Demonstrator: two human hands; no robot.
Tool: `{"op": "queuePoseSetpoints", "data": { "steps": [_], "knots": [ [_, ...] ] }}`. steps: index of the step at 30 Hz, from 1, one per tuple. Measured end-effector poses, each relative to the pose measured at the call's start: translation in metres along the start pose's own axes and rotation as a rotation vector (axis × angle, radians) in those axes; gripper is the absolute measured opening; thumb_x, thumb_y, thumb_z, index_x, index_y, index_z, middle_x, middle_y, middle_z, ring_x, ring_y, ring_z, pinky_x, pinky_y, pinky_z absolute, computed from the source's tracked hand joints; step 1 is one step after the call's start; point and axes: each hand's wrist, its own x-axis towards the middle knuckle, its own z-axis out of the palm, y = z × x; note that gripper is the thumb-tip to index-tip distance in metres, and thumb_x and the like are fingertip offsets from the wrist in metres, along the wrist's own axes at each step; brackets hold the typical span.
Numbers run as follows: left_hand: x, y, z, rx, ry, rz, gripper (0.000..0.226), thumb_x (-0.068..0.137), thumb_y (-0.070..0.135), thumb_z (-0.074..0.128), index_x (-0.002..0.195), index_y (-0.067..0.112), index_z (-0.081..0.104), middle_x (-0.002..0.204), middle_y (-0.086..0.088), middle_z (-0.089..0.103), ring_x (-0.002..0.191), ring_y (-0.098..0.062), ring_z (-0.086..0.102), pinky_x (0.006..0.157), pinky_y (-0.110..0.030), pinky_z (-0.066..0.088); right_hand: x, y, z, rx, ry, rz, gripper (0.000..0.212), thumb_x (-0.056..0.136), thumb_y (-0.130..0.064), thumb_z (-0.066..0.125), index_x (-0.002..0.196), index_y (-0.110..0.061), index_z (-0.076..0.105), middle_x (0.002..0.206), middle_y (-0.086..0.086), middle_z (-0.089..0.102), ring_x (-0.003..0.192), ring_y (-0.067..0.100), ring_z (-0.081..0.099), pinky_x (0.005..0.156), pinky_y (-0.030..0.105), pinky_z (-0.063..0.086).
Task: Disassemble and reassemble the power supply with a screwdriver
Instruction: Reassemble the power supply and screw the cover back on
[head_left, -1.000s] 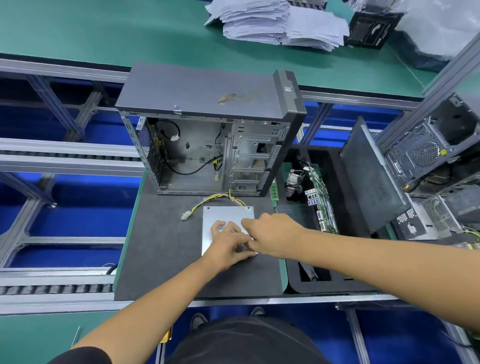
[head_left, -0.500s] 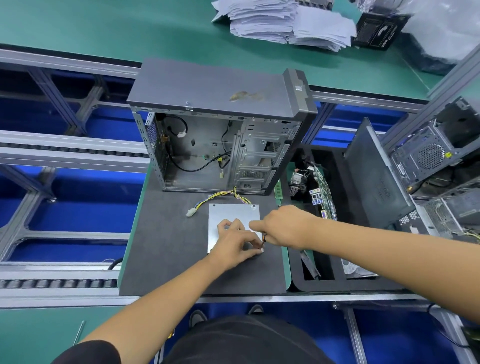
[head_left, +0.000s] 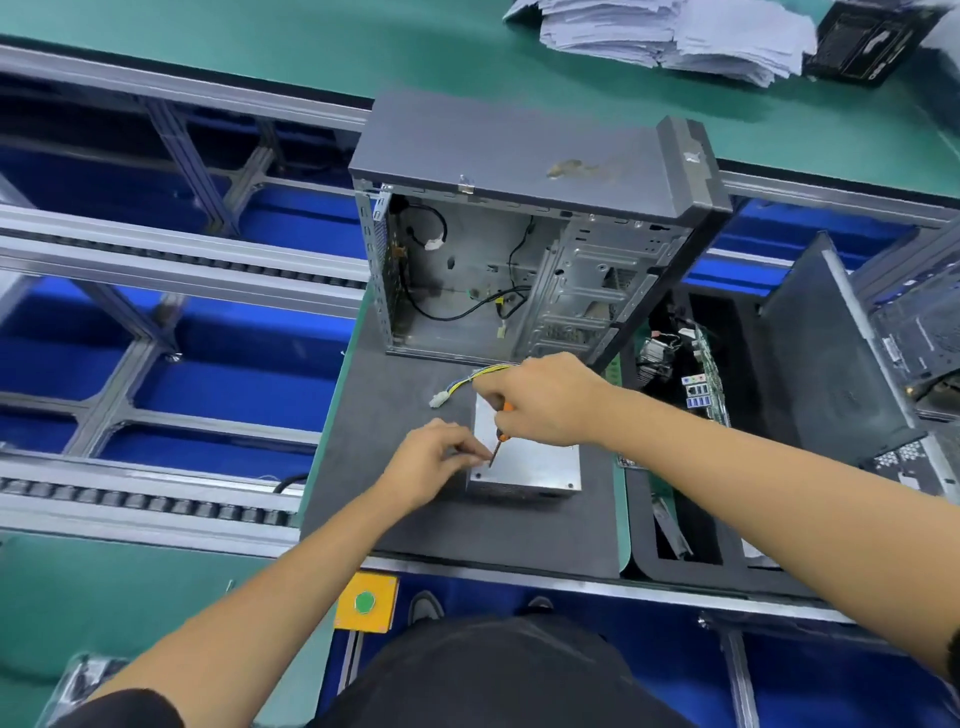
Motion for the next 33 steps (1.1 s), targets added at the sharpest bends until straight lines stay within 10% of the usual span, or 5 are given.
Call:
{"op": "queuePoseSetpoints", "data": {
  "steps": [17,33],
  "knots": [
    [-0.014,-0.01,0.0,0.017,-0.057,-0.003,0.007,0.09,0.015,0.074,0.095,0.02,0.073,0.096,0.009,0.073,0.101,-0.014,0.055,0.09,-0.039,0.048,0.025,-0.01,0.013,0.041,-0.077,0.017,0.022,0.083,-0.027,0.05,0.071,-0.029,0.032,0.075,-0.006,0.059,0.07,0.02,0.053,0.062,0.035,0.041],
    [-0.009,-0.022,0.004,0.118,-0.104,0.116,0.005,0.096,0.026,0.068,0.099,0.026,0.065,0.099,0.014,0.067,0.096,-0.009,0.053,0.081,-0.041,0.051,0.023,-0.012,0.015,0.005,-0.047,0.007,0.012,0.083,-0.027,0.052,0.079,-0.028,0.04,0.07,-0.006,0.054,0.059,0.004,0.039,0.052,0.031,0.019]
  ]
}}
